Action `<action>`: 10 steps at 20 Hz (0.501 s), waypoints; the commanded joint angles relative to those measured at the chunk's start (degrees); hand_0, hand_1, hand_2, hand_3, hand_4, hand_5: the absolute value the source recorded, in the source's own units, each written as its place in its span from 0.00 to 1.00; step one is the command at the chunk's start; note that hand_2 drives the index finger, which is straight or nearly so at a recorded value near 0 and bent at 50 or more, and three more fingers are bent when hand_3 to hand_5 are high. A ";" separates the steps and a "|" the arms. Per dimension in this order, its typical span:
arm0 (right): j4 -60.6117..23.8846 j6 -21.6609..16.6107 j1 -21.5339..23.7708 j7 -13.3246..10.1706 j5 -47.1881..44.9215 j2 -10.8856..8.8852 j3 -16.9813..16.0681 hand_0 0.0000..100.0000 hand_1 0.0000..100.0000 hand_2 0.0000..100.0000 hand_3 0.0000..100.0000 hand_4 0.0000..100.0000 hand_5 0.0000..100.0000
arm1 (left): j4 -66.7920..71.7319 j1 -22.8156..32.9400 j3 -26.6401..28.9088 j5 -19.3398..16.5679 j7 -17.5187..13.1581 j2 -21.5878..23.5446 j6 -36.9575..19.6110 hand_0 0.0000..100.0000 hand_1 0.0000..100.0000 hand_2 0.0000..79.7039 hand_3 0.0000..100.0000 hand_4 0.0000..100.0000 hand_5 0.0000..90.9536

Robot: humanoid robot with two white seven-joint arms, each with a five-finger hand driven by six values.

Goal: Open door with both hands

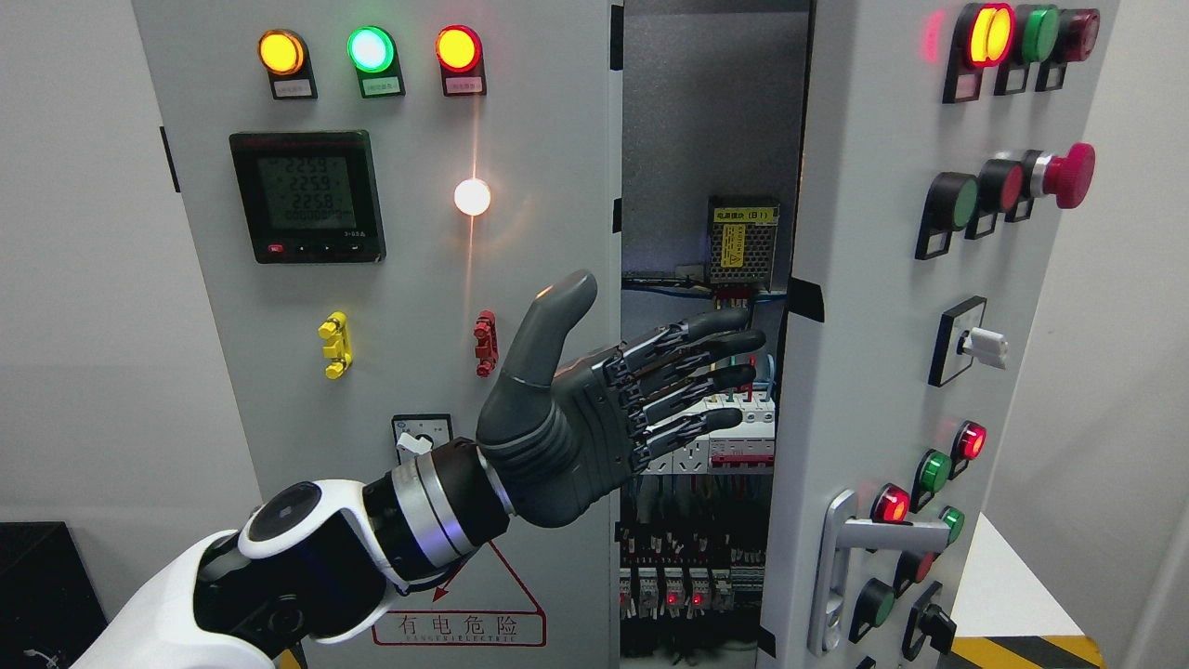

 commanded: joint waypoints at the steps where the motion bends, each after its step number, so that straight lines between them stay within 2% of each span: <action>1: 0.30 -0.03 0.00 0.03 -0.06 0.01 0.00 0.19 0.00 0.00 0.00 0.00 0.00 | 4.25 -2.60 -4.87 1.01 0.12 -5.00 0.08 0.00 0.00 0.00 0.00 0.00 0.00; 5: 0.30 -0.03 0.00 0.03 0.03 0.01 0.00 0.19 0.00 0.00 0.00 0.00 0.00 | 4.08 -4.36 -4.87 4.69 0.04 -5.00 0.26 0.00 0.00 0.00 0.00 0.00 0.00; 10: 0.30 -0.03 0.00 0.03 0.03 0.01 0.00 0.19 0.00 0.00 0.00 0.00 0.00 | 2.14 -4.63 -4.96 4.88 -0.05 -5.43 0.26 0.00 0.00 0.00 0.00 0.00 0.00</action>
